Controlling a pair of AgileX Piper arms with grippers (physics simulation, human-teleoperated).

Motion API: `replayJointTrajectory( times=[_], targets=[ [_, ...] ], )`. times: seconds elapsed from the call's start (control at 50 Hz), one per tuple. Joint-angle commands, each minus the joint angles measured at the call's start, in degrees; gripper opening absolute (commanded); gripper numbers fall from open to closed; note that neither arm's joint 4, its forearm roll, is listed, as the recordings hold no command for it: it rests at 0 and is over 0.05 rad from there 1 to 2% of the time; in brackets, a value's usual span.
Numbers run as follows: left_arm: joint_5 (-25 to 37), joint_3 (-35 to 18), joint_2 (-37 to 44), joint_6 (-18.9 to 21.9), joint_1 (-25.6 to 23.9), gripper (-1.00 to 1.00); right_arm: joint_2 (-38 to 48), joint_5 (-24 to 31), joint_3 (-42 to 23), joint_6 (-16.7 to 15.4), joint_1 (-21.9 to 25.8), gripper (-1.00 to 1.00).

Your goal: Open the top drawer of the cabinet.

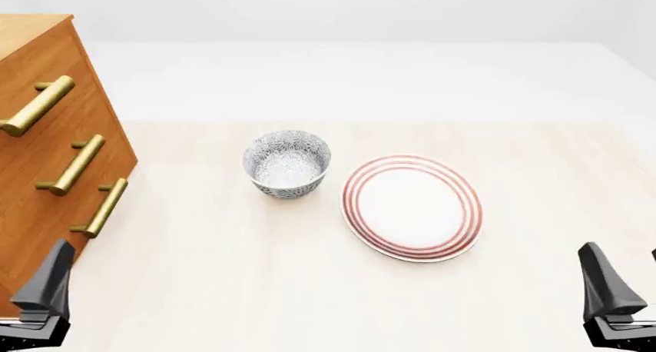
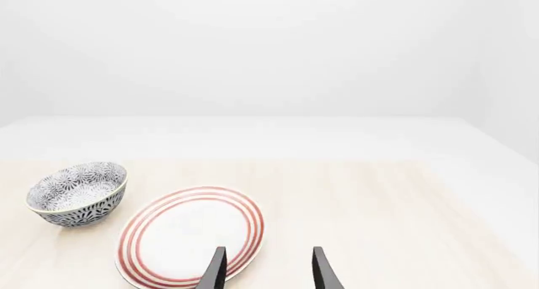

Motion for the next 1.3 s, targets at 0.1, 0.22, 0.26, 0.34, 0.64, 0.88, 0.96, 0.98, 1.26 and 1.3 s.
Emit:
replayJointTrajectory(
  times=[0.1, 0.22, 0.26, 0.34, 0.64, 0.88, 0.96, 0.98, 1.26, 1.3],
  targets=[
    [2.76, -4.35, 2.18, 8.33, -1.04, 1.00, 0.14, -0.16, 0.03, -0.02, 0.00, 1.00],
    [3.43, -6.23, 4.03, 11.01, -0.42, 1.00, 0.23, -0.27, 0.05, -0.02, 0.01, 1.00],
    [2.94, -6.64, 5.28, 12.20, -0.33, 1.00, 0.24, -0.29, 0.05, -0.02, 0.01, 1.00],
    [2.19, -7.68, 7.30, 13.88, -1.54, 1.00, 0.24, -0.30, 0.06, -0.03, 0.01, 1.00],
    [0.14, -10.86, 15.13, 24.30, -3.24, 1.00, 0.26, -0.33, 0.08, -0.02, 0.01, 1.00],
    [2.77, -13.46, 16.28, 32.63, -2.05, 1.00, 0.27, -0.34, 0.09, -0.02, 0.01, 1.00],
    [2.03, -13.49, 17.47, 35.48, -1.48, 1.00, 0.25, -0.34, 0.09, -0.04, 0.01, 1.00],
    [1.94, -13.77, 17.80, 35.72, -1.43, 1.00, 0.24, -0.34, 0.09, -0.03, 0.01, 1.00],
    [-2.66, -12.63, 21.91, 48.46, 1.01, 1.00, 0.26, -0.34, 0.09, -0.01, 0.01, 1.00],
    [-2.40, -13.74, 22.41, 48.33, 0.84, 1.00, 0.26, -0.34, 0.09, -0.03, 0.02, 1.00]
  ],
)
